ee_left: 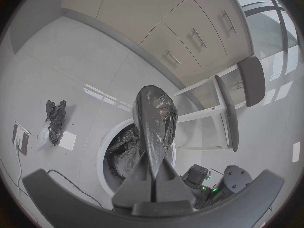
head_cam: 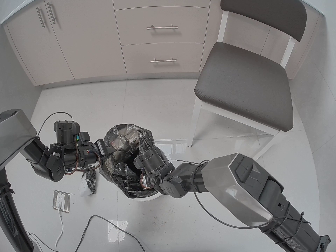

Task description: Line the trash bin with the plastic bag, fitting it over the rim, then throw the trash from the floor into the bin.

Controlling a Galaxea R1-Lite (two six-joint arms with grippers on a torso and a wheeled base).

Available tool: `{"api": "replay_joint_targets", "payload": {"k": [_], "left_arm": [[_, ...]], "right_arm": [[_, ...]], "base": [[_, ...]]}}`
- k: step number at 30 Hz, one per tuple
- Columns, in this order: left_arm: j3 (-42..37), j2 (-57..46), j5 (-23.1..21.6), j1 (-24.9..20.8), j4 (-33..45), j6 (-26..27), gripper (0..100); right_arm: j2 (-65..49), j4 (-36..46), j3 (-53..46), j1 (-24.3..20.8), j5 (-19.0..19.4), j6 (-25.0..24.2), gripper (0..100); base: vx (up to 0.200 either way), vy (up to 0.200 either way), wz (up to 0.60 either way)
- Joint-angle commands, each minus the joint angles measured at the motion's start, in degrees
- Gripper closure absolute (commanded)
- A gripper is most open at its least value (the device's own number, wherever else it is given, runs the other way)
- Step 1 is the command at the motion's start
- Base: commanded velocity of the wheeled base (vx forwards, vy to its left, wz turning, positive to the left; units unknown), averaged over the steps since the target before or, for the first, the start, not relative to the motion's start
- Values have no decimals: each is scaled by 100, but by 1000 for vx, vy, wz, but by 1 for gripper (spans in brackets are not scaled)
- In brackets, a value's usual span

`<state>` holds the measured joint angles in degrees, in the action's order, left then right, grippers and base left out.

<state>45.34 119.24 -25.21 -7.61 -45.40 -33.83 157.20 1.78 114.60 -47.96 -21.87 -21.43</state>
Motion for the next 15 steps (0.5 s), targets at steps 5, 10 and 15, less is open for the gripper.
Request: {"api": "replay_joint_targets", "payload": {"k": [5,10,15], "left_arm": [[1,21,-28,-48,-4,-291,100],[10,65,-28,-118,-4,-291,100],[37,100,-28,-197,-4,-291,100]], "right_arm": [[-690,1017,-1,340,1062,-1074,100],[-1042,1720,-1,735,2073,-1627,100],[-1130,1984,-1,902,2802,-2014,100]], "base": [[0,0,0],[0,0,0],[0,0,0]]}}
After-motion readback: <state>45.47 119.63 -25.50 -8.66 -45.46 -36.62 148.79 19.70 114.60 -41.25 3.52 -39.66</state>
